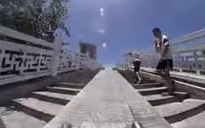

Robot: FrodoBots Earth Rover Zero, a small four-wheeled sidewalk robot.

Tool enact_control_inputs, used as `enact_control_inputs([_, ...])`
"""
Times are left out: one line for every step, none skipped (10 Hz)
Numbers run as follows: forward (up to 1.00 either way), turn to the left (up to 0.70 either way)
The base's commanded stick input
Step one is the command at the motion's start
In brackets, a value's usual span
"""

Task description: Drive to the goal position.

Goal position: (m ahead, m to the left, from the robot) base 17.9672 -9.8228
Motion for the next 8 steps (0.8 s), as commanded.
enact_control_inputs([0.7,0.0])
enact_control_inputs([0.7,0.0])
enact_control_inputs([0.7,0.0])
enact_control_inputs([0.7,0.0])
enact_control_inputs([0.7,0.0])
enact_control_inputs([0.7,0.0])
enact_control_inputs([0.7,0.0])
enact_control_inputs([0.7,-0.03])
